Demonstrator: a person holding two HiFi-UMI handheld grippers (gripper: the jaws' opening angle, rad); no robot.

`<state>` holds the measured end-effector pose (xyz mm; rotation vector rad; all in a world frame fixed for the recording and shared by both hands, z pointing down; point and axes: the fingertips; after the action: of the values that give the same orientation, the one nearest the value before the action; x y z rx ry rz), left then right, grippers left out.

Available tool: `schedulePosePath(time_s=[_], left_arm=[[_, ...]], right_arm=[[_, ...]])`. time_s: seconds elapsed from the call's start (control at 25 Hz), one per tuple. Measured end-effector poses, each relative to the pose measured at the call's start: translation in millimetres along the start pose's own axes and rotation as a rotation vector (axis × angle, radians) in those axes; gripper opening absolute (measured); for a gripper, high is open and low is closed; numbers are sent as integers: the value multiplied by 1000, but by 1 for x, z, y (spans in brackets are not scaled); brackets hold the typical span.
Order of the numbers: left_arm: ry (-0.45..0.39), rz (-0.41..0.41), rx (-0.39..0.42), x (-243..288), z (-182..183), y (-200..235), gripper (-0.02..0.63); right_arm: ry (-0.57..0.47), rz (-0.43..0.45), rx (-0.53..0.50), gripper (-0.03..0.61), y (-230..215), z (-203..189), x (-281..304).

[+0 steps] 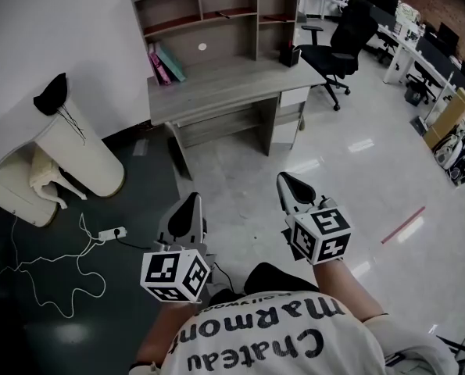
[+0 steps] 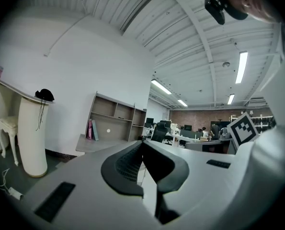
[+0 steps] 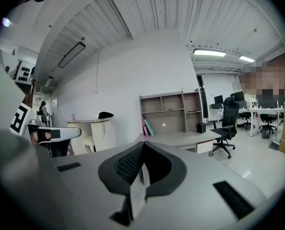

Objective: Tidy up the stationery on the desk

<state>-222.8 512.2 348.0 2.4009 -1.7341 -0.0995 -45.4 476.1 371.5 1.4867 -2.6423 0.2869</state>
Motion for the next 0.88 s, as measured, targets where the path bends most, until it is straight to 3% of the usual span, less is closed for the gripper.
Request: schedulePosePath(time_s=[0.48, 0.88], left_arm=[[33, 26, -20, 19, -18, 16, 15], [17, 27, -30, 73, -14, 20, 14]], right_arm=[[44, -5, 42, 9, -15, -21, 21], [48, 4, 32, 9, -55, -13, 59]])
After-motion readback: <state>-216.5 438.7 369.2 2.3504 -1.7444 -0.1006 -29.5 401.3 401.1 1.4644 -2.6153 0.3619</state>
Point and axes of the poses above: the fingertips, and each gripper's own axes: x forward along the fingers, y to its left, z out of its top, and after that the axes turned 5 degrees about z, right-handed
